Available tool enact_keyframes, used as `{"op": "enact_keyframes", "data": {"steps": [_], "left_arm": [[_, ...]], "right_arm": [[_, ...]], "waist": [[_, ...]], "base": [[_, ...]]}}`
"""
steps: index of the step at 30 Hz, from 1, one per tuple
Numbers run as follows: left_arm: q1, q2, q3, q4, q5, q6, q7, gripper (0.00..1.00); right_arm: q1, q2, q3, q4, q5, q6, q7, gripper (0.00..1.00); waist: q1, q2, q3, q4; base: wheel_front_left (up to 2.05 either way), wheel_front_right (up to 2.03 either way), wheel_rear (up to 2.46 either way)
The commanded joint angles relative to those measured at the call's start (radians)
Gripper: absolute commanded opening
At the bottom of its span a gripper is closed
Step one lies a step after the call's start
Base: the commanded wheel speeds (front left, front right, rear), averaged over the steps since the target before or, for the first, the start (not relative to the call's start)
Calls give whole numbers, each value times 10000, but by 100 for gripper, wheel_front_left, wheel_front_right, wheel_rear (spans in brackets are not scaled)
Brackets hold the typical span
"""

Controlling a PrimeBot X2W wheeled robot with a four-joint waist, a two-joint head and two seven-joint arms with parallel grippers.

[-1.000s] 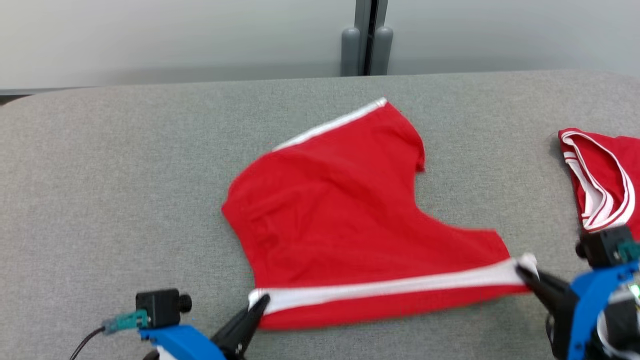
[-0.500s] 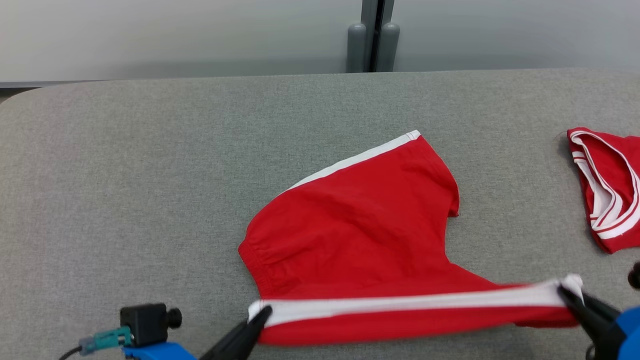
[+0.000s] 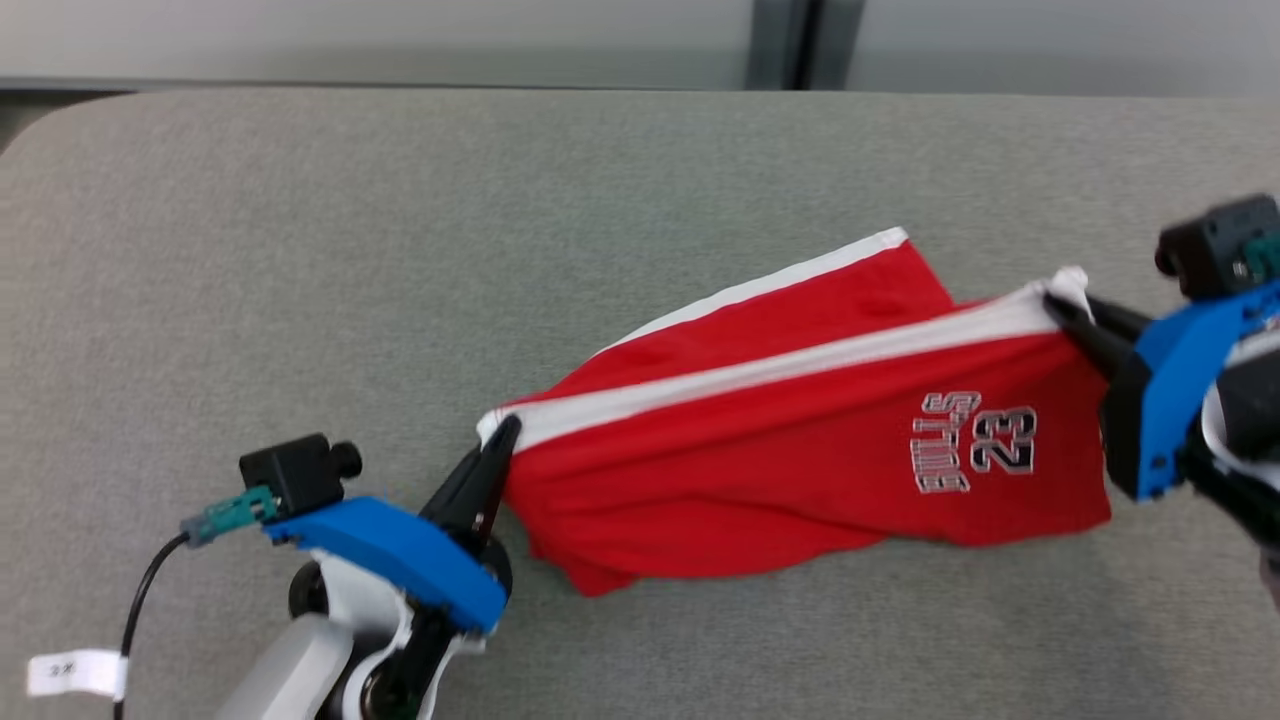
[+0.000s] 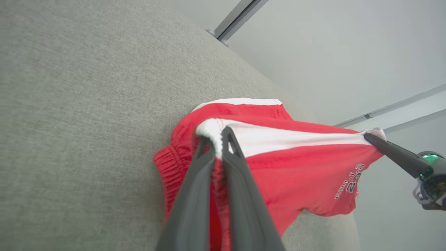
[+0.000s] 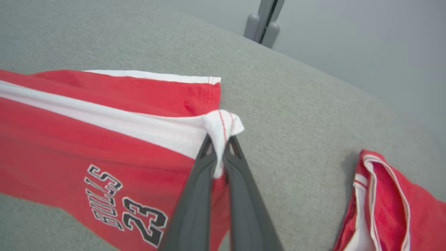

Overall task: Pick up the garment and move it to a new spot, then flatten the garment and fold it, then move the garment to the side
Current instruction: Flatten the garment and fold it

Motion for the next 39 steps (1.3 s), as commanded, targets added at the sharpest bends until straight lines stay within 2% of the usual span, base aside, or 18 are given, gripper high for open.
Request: {"op": "enact_keyframes", "data": {"steps": [1,7,13,14,15,21,28,31,34,39], "left_arm": [[-324,-82,127,348,40,-34,-171,0],[-1591,-1124,-30,2232,181,-450,-568,0],[-2258,-1848,-352,3467,303,-1011,-753,0],[-2328,-1957,-401,3619,308,-1105,-812,35],[-2391,-2039,-415,3770,313,-1212,-872,100],[-2389,-2282,-556,4476,319,-1851,-1172,100],[-1732,-1745,-513,4357,871,-2288,-2495,100],[-1352,-1514,-259,4250,1200,-2272,-3056,100],[-1139,-1355,194,4073,1868,-2051,-3287,100],[-787,-1378,1568,3228,4078,-1718,-3330,100]], "right_arm": [[-547,-217,101,367,47,-24,-123,0],[-2723,-361,1094,2648,335,-22,-774,0],[-3767,-212,1658,4508,512,-21,-1329,0],[-3851,-217,1705,4734,541,-21,-1423,27],[-3909,-203,1739,4972,565,-21,-1512,100],[-3840,-66,2050,5772,884,-14,-1971,100],[-3021,-114,1921,5440,1626,-14,-2892,100],[-2370,-131,1423,5087,1720,-14,-3523,100],[-1617,-1,807,4703,1708,-13,-4074,100],[-724,472,-178,4262,1317,-13,-4737,100]], "waist": [[-2,0,374,403],[-2,0,943,1104],[-2,0,1258,1659],[-2,0,1294,1732],[-2,0,1313,1779],[-2,0,1025,1790],[-2,0,192,1385],[-2,0,-109,1269],[-2,0,-265,1162],[-2,0,-246,1012]], "base": [[0,0,0],[0,0,0],[0,0,0],[0,0,0],[0,0,0],[0,0,0],[0,0,0],[0,0,0],[0,0,0],[0,0,0]]}}
